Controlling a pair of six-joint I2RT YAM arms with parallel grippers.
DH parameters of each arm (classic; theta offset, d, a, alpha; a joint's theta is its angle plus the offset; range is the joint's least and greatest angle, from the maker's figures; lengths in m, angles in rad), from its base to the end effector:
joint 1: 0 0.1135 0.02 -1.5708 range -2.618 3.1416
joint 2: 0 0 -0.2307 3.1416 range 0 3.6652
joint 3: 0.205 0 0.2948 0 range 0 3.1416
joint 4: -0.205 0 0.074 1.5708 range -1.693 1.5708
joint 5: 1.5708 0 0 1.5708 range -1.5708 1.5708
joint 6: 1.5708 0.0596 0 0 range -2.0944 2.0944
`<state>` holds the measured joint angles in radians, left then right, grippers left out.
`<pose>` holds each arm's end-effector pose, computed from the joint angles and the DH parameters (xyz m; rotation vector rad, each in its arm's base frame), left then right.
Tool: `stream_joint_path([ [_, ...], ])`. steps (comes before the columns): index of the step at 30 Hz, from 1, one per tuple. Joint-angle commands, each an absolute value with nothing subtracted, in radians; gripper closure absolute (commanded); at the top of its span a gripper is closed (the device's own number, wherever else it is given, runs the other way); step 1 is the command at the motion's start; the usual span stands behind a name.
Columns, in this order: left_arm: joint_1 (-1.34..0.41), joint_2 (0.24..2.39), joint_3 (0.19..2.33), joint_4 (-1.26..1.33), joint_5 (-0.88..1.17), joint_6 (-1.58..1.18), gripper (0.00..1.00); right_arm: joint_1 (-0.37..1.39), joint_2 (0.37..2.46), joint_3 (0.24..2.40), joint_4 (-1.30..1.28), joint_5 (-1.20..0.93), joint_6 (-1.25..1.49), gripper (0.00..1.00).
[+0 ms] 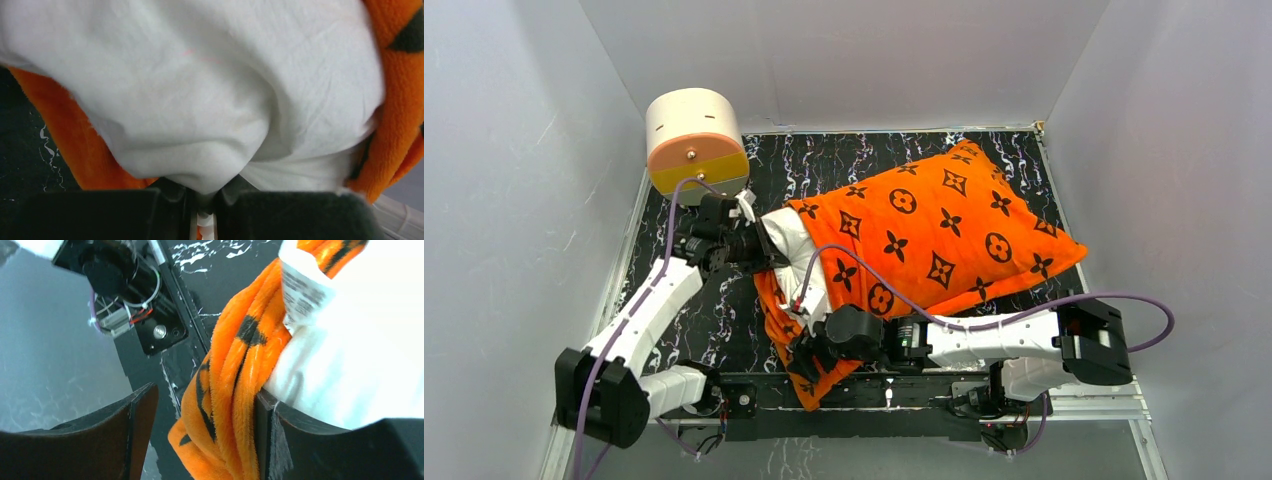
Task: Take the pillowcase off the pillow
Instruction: Remove the pillow from the pillowcase.
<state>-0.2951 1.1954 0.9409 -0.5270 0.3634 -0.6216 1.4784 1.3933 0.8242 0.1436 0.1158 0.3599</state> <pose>0.3019 -0.1139 0.2222 -0.2134 2.4505 -0.8561 0.0416 0.3738 0.1806 -1.0756 1.8703 1.0294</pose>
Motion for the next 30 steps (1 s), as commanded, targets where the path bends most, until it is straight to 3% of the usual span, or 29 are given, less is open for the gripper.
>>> stream_joint_path([
  [1,-0.279,1.077,0.839,-0.329,0.296,-0.693,1.00,1.520,1.388,0.910,0.122,0.253,0.541,0.27],
  [7,-0.346,1.000,0.744,-0.309,0.272,-0.770,1.00,1.479,1.482,1.024,0.119,0.415,0.655,0.25],
  [12,-0.350,0.977,0.722,-0.292,0.271,-0.798,1.00,1.455,1.535,1.007,0.261,0.342,0.681,0.26],
  [15,-0.351,0.984,0.725,-0.289,0.282,-0.797,1.00,1.454,1.566,1.008,0.311,0.272,0.662,0.42],
  [18,-0.351,0.988,0.712,-0.271,0.293,-0.803,1.00,1.454,1.583,1.003,0.377,0.161,0.616,0.74],
  [21,-0.350,0.995,0.690,-0.206,0.326,-0.821,1.00,1.455,1.626,1.027,0.364,-0.006,0.545,0.94],
  [23,-0.349,1.024,0.713,-0.186,0.328,-0.823,1.00,1.459,1.653,1.027,0.343,-0.146,0.496,1.00],
  [26,-0.338,1.104,0.822,-0.226,0.306,-0.787,1.00,1.488,1.662,0.985,0.297,-0.329,0.429,0.99],
  [30,-0.207,1.207,0.955,-0.220,0.377,-0.785,1.00,1.533,1.654,0.908,0.220,-0.369,0.373,1.00],
])
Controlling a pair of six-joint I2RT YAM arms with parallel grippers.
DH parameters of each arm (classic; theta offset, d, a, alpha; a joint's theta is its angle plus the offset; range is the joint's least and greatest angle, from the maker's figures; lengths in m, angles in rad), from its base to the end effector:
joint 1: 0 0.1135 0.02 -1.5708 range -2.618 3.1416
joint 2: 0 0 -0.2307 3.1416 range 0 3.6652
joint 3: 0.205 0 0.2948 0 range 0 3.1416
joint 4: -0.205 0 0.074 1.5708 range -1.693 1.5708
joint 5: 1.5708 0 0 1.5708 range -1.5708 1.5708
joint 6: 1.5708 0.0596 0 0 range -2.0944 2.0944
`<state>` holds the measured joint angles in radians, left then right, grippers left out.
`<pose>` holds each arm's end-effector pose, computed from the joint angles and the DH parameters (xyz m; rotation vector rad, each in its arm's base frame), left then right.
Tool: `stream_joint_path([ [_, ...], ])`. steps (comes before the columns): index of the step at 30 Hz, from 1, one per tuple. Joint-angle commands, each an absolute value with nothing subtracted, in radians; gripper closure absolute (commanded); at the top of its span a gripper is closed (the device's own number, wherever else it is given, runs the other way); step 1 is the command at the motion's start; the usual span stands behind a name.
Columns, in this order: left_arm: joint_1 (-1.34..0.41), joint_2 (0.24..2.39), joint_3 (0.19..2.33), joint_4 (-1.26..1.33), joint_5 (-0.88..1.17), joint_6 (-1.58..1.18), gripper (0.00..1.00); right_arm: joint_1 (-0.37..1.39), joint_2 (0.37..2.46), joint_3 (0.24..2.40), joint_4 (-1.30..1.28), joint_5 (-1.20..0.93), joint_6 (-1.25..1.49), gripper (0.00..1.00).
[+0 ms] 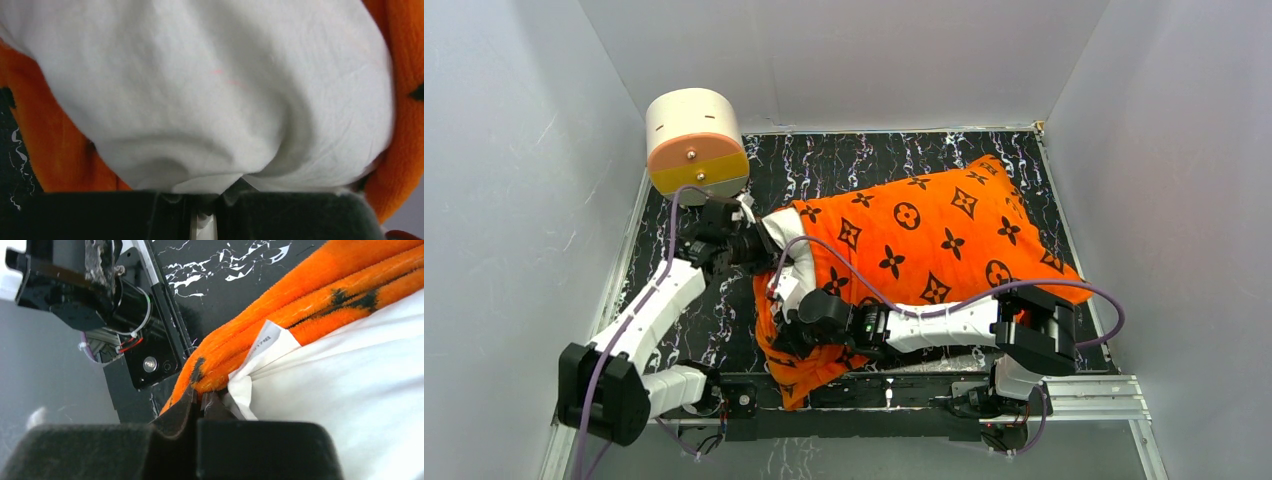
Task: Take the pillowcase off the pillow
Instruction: Remove the pillow from the pillowcase.
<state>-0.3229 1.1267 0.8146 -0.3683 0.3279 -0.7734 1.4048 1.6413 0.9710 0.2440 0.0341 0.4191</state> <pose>0.2930 -0.1183 0.2083 -0.3485 2.3622 -0.9280 0.0716 0.4152 0.1561 -1.0126 1.9362 1.0900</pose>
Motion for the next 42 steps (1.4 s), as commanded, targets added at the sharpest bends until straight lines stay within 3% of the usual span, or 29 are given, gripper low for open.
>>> stream_joint_path([
  [1,-0.169,1.228,0.973,-0.202,0.414,-0.802,1.00,1.534,1.652,0.885,0.228,-0.402,0.364,1.00],
  [13,-0.019,1.387,1.187,-0.240,0.458,-0.785,1.00,1.585,1.688,0.740,0.220,-0.503,0.388,1.00],
  [16,-0.011,1.374,1.202,-0.261,0.453,-0.754,1.00,1.588,1.682,0.733,0.193,-0.394,0.415,0.95],
  [18,-0.011,1.338,1.179,-0.269,0.457,-0.722,1.00,1.588,1.633,0.752,0.133,-0.154,0.460,0.92],
  [23,-0.011,1.228,1.048,-0.281,0.487,-0.653,1.00,1.586,1.452,0.848,0.049,0.244,0.506,0.56],
  [30,-0.018,1.108,0.891,-0.272,0.565,-0.608,1.00,1.586,1.352,1.104,-0.207,0.410,0.459,0.44],
  [32,-0.018,1.089,0.869,-0.282,0.575,-0.580,0.85,1.585,1.331,1.116,-0.266,0.514,0.504,0.37],
  [34,-0.018,1.077,0.855,-0.294,0.609,-0.554,0.64,1.586,1.307,1.115,-0.320,0.618,0.573,0.37],
  [38,-0.019,1.030,0.819,-0.327,0.630,-0.523,0.31,1.585,1.213,1.050,-0.317,0.748,0.680,0.37],
  [39,-0.020,1.016,0.810,-0.339,0.615,-0.515,0.24,1.585,1.186,1.030,-0.307,0.788,0.706,0.37],
  [42,-0.020,0.969,0.795,-0.384,0.557,-0.496,0.19,1.580,1.127,0.974,-0.239,0.845,0.702,0.26],
])
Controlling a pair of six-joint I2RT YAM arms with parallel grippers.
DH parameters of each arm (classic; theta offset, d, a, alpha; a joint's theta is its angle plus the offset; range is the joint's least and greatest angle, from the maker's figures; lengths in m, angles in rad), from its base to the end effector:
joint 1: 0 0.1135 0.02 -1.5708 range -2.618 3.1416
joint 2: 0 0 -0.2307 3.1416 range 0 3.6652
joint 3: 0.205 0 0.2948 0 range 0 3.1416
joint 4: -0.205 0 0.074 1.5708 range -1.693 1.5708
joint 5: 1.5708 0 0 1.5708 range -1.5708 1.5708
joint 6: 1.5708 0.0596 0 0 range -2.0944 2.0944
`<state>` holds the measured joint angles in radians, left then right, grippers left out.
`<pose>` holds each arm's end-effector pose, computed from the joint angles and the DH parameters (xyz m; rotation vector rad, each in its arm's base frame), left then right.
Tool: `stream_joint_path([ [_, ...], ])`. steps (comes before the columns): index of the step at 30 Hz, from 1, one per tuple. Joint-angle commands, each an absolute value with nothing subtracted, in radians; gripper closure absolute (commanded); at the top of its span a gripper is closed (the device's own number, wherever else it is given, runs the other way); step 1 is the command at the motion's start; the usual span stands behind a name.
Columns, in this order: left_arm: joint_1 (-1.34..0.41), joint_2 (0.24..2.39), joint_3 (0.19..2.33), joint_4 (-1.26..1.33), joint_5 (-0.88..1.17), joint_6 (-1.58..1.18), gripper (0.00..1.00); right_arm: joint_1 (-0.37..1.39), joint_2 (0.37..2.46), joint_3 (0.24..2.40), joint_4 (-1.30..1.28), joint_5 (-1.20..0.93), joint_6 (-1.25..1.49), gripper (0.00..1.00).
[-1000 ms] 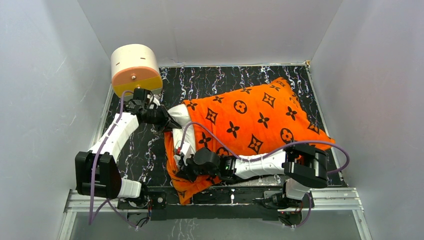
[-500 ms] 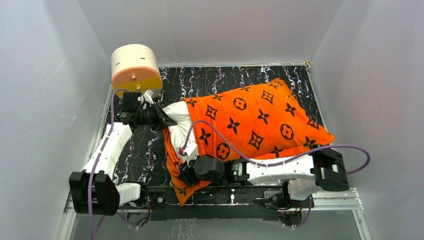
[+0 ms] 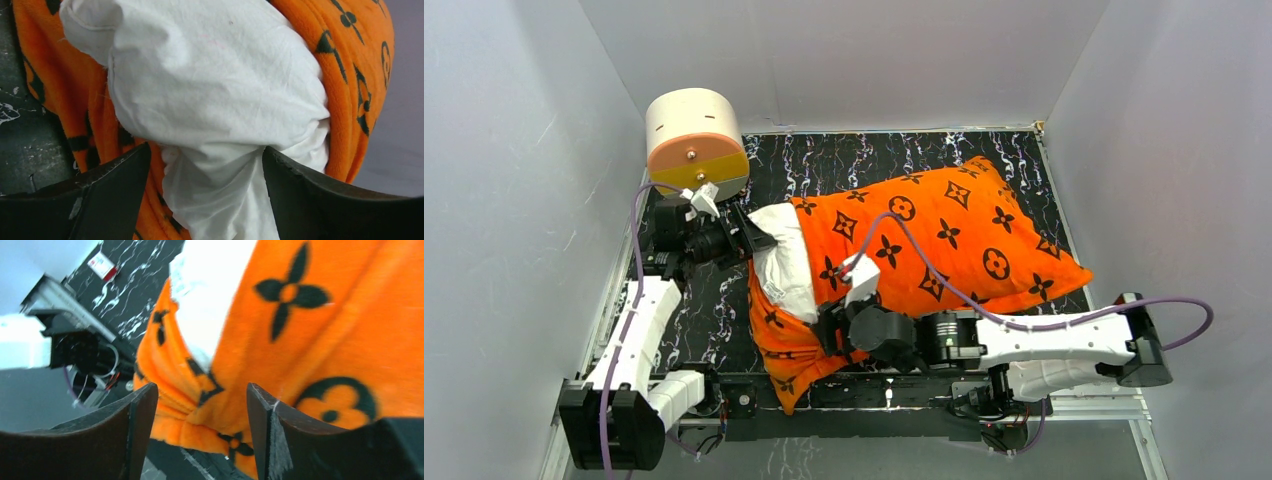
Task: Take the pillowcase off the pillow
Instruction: Remove the pillow from the pillowcase.
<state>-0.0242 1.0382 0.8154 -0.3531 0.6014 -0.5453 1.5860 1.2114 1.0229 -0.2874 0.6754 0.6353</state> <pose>0.3000 -0.0410 0.2399 -0.2049 2.1802 -0.9721 0.0321 0.3413 0.2791 -0.5274 1.9474 0.7699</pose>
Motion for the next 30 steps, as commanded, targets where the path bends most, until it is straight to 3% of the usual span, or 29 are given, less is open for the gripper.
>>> stream_joint_path([
  [1,-0.020,0.953,0.794,-0.406,0.528,-0.494,0.18,1.575,1.121,0.975,-0.227,0.845,0.682,0.25],
  [7,-0.020,0.829,0.751,-0.473,0.444,-0.537,0.11,1.501,1.201,1.068,-0.322,0.859,0.697,0.23],
  [13,-0.020,0.734,0.687,-0.475,0.577,-0.531,0.06,1.428,1.334,1.087,-0.313,0.776,0.694,0.24],
  [17,-0.020,0.716,0.659,-0.474,0.692,-0.508,0.06,1.321,1.425,1.127,-0.432,0.836,0.746,0.66],
  [21,-0.024,0.674,0.624,-0.474,0.720,-0.542,0.06,1.144,1.385,1.013,-0.174,0.591,0.548,0.83],
  [24,-0.027,0.629,0.628,-0.519,0.651,-0.584,0.06,1.099,1.366,0.979,-0.141,0.550,0.518,0.85],
  [30,-0.027,0.537,0.585,-0.562,0.591,-0.714,0.08,1.094,1.360,0.965,-0.181,0.526,0.544,0.79],
])
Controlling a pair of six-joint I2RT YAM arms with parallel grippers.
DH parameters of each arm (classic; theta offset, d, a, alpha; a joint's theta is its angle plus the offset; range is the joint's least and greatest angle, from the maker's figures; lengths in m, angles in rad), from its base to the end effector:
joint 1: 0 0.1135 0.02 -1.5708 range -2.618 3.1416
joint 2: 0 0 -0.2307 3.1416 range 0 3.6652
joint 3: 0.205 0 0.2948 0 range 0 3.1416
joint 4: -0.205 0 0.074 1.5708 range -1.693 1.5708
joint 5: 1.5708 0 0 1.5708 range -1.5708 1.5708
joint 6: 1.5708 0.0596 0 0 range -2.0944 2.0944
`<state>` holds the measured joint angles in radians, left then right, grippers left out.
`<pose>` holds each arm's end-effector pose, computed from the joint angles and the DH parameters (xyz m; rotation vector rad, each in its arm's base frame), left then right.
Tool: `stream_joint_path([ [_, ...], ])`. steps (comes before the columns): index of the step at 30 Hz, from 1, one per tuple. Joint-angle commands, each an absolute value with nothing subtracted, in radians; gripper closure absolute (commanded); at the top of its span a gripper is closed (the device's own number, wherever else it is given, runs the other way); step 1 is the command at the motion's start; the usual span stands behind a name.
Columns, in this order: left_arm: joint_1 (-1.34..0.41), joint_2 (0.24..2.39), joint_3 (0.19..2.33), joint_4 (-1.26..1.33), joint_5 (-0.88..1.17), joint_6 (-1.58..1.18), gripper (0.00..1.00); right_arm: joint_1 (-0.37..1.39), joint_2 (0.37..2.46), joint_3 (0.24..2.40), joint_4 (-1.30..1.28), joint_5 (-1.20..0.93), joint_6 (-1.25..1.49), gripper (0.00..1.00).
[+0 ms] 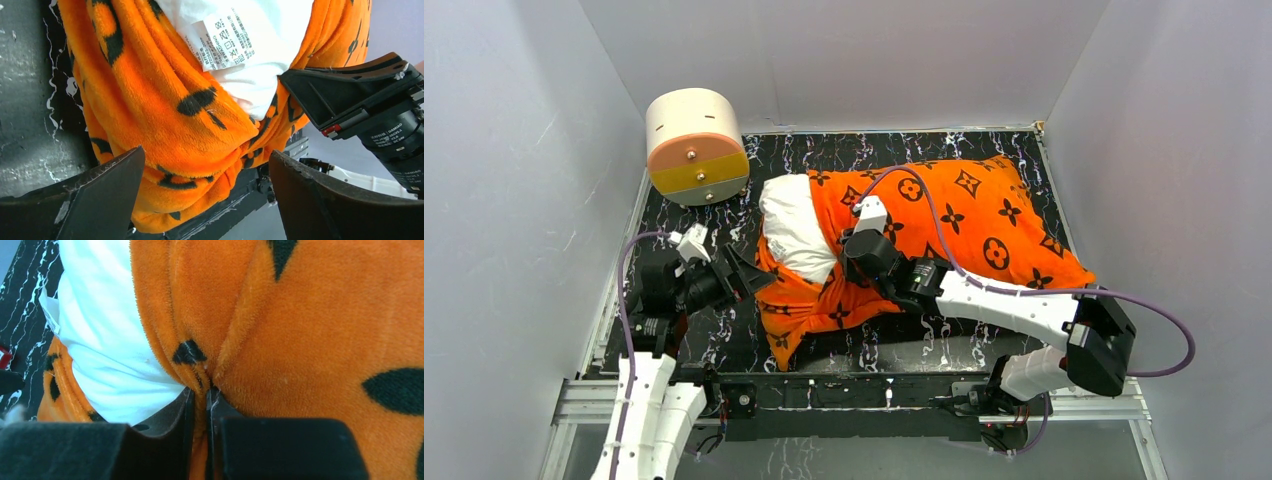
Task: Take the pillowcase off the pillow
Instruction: Remove the pillow from the pillowcase.
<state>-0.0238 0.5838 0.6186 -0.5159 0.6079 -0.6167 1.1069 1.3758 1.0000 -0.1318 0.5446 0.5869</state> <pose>0.2220 -0.0393 0.2538 -0.2289 2.0998 -1.0137 0.1954 0.3216 0.2290 -0.1978 2.0277 0.5140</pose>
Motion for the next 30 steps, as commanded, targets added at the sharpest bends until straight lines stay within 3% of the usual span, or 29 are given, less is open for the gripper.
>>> stream_joint_path([
  [1,-0.027,0.532,0.575,-0.562,0.593,-0.730,0.09,1.094,1.357,0.964,-0.177,0.493,0.544,0.78],
  [8,-0.027,0.577,0.583,-0.536,0.556,-0.768,0.11,1.112,1.344,1.063,-0.181,0.259,0.483,0.62],
  [10,-0.029,0.593,0.574,-0.511,0.570,-0.778,0.15,1.152,1.364,1.138,-0.212,0.255,0.451,0.58],
  [15,-0.036,0.592,0.493,-0.430,0.592,-0.830,0.21,1.300,1.512,1.397,-0.371,0.435,0.369,0.45],
  [19,-0.056,0.592,0.462,-0.385,0.576,-0.852,0.25,1.315,1.660,1.596,-0.451,0.578,0.333,0.41],
  [23,-0.083,0.614,0.444,-0.353,0.544,-0.864,0.28,1.313,1.798,1.753,-0.477,0.739,0.280,0.28],
  [25,-0.105,0.627,0.426,-0.332,0.529,-0.876,0.34,1.307,1.853,1.820,-0.469,0.793,0.250,0.24],
  [30,-0.184,0.578,0.369,-0.298,0.444,-0.942,0.71,1.243,1.959,1.958,-0.465,0.795,0.245,0.18],
])
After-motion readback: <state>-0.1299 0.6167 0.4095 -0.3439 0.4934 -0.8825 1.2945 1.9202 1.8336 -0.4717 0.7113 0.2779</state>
